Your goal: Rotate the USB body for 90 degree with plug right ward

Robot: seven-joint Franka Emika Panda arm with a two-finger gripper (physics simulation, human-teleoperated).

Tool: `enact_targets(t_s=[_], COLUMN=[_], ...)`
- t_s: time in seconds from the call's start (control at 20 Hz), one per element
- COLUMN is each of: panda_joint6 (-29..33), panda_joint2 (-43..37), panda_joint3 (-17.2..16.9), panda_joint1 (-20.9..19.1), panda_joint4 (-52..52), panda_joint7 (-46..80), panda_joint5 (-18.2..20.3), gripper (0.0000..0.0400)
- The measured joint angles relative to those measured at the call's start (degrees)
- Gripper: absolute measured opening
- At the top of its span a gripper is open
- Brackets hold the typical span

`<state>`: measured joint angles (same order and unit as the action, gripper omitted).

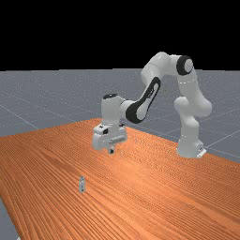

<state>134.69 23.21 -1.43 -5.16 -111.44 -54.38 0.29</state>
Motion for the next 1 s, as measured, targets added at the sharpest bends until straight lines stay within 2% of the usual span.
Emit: enact_targets(t_s=[0.15,0.35,0.4,0.45,0.7,0.8,0.85,0.95,1.0], panda_joint6=[-3.0,-9.2,-8.1,-11.1,-15.0,-25.6,-19.8,-25.2,-25.2], panda_joint2=[2.2,10.1,11.0,13.4,20.7,29.8,26.2,32.6,32.6], panda_joint3=[-0.4,-0.3,0.0,-0.2,-1.0,-0.2,-0.1,-0.1,-0.1], panda_joint1=[-0.3,-0.1,-0.2,0.0,0.9,0.2,0.2,0.2,0.2], panda_joint4=[3.8,17.4,18.5,22.9,35.2,52.4,45.0,56.5,56.4], panda_joint7=[1.0,1.5,0.4,1.5,2.9,2.2,2.2,2.3,2.3], panda_joint5=[0.0,0.1,0.1,0.1,-1.1,-0.1,0.0,0.1,0.1], gripper=[0.0000,0.0000,0.0000,0.0000,0.0000,0.0000,0.0000,0.0000,0.0000])
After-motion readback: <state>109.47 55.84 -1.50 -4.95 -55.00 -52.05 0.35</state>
